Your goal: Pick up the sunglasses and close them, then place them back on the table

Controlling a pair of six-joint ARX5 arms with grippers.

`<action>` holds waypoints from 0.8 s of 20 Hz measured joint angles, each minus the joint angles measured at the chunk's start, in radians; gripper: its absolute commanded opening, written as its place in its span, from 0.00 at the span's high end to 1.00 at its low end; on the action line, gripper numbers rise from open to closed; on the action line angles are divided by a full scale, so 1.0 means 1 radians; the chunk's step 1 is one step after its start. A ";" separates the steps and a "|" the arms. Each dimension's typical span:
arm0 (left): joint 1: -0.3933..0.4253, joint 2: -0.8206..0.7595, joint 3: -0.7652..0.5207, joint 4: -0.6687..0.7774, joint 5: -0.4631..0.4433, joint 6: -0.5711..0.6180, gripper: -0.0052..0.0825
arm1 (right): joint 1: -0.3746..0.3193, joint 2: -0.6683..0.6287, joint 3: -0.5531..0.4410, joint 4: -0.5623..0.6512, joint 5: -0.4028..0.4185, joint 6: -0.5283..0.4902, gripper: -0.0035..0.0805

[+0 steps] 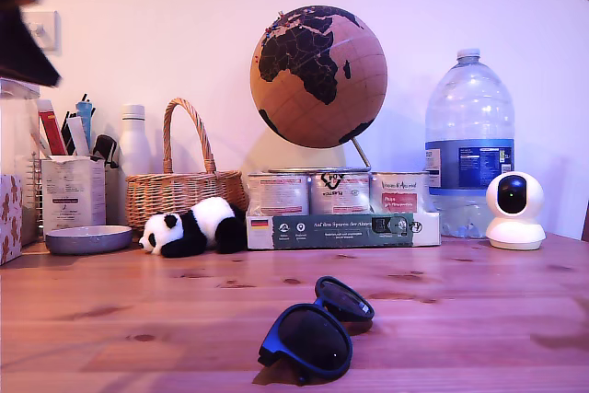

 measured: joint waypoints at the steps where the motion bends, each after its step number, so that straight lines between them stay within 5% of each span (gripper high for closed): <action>1: 0.001 -0.045 -0.019 0.003 0.005 0.000 0.97 | 0.000 -0.043 -0.036 0.018 0.002 0.000 0.97; 5: 0.001 -0.205 -0.088 0.019 0.016 -0.002 0.97 | 0.002 -0.195 -0.124 0.030 0.003 -0.004 0.97; 11: -0.006 -0.386 -0.153 -0.010 0.031 -0.003 0.97 | 0.014 -0.418 -0.130 -0.035 0.003 -0.025 0.97; 16: -0.006 -0.452 -0.151 -0.110 0.031 -0.007 0.97 | 0.014 -0.435 -0.130 -0.175 0.003 -0.006 0.97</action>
